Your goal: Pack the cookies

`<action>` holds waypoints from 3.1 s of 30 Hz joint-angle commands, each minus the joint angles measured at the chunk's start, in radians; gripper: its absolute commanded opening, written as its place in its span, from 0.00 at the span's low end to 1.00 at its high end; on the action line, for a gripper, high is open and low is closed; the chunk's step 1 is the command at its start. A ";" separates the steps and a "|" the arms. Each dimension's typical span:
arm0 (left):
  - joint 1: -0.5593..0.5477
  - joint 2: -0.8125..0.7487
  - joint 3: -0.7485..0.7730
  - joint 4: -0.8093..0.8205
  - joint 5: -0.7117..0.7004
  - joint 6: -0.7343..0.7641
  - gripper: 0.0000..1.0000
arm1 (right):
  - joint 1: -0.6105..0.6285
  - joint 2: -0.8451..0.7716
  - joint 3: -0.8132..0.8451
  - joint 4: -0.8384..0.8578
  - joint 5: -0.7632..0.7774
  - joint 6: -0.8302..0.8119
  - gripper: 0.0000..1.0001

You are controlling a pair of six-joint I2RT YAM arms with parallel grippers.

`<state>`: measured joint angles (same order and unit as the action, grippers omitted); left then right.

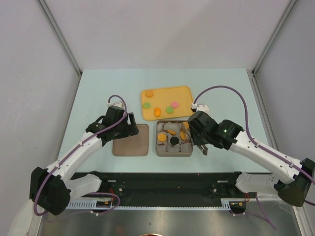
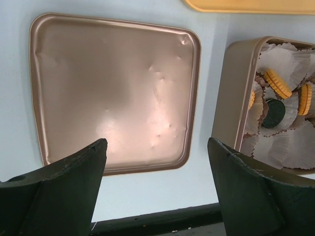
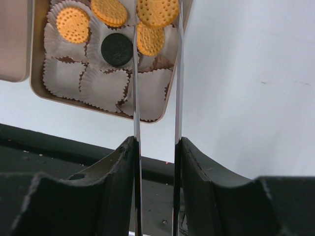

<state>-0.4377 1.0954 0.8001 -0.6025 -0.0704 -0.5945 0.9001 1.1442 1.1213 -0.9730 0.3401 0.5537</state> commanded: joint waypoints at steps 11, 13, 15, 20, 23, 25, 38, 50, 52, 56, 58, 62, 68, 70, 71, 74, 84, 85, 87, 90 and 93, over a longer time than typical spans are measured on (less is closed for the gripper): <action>0.005 0.001 -0.001 0.029 0.018 -0.001 0.88 | -0.016 -0.006 -0.023 0.057 0.047 0.015 0.32; 0.007 0.004 -0.001 0.029 0.015 -0.001 0.88 | -0.024 -0.003 -0.023 0.069 0.043 0.005 0.33; 0.007 0.004 -0.001 0.029 0.015 0.001 0.88 | -0.038 0.000 -0.025 0.077 0.039 -0.006 0.32; 0.005 0.012 0.004 0.030 0.017 -0.001 0.88 | -0.061 0.011 -0.025 0.088 0.024 -0.023 0.33; 0.005 0.014 0.002 0.030 0.015 -0.001 0.88 | -0.064 0.012 -0.025 0.096 0.014 -0.023 0.33; 0.007 0.014 0.001 0.032 0.017 -0.001 0.88 | -0.064 0.012 -0.025 0.096 0.011 -0.024 0.33; 0.005 0.011 -0.001 0.032 0.015 -0.001 0.88 | -0.059 0.022 -0.025 0.100 0.011 -0.017 0.43; 0.005 0.009 -0.004 0.030 0.012 -0.002 0.88 | -0.059 0.019 -0.025 0.123 0.020 -0.009 0.57; 0.007 0.009 -0.004 0.030 0.012 -0.002 0.88 | -0.059 0.012 -0.025 0.131 0.019 -0.009 0.58; 0.007 0.011 -0.004 0.030 0.012 -0.004 0.88 | -0.059 -0.006 -0.025 0.134 0.031 -0.002 0.57; 0.007 0.009 -0.002 0.032 0.014 -0.002 0.88 | -0.064 -0.024 -0.025 0.137 0.048 0.005 0.56; 0.005 0.011 -0.004 0.033 0.018 -0.004 0.88 | -0.121 -0.061 -0.025 0.148 0.060 0.032 0.54; 0.005 0.008 -0.002 0.038 0.032 -0.004 0.88 | -0.372 -0.057 -0.025 0.247 -0.057 -0.001 0.34; 0.005 0.004 -0.002 0.035 0.035 -0.004 0.88 | -0.446 -0.032 -0.025 0.310 -0.102 -0.020 0.27; 0.005 0.003 -0.002 0.035 0.035 -0.004 0.88 | -0.525 0.003 -0.025 0.328 -0.145 -0.021 0.25; 0.005 -0.011 -0.007 0.032 0.037 -0.004 0.88 | -0.628 0.096 -0.025 0.391 -0.228 -0.031 0.21; 0.005 -0.016 -0.010 0.038 0.050 -0.001 0.88 | -0.762 0.365 -0.003 0.511 -0.274 -0.052 0.19; 0.005 -0.019 -0.009 0.038 0.052 -0.001 0.88 | -0.764 0.386 0.008 0.505 -0.274 -0.054 0.20; 0.005 -0.022 -0.012 0.043 0.050 -0.001 0.88 | -0.767 0.432 0.011 0.499 -0.271 -0.058 0.20; 0.005 -0.025 -0.015 0.038 0.052 -0.001 0.88 | -0.768 0.465 0.012 0.497 -0.283 -0.055 0.22; 0.005 -0.023 -0.018 0.043 0.055 -0.001 0.88 | -0.768 0.506 0.012 0.504 -0.303 -0.051 0.28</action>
<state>-0.4377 1.0935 0.7948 -0.5850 -0.0360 -0.5945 0.1371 1.6146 1.0958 -0.4873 0.0643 0.5121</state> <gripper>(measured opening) 0.878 0.260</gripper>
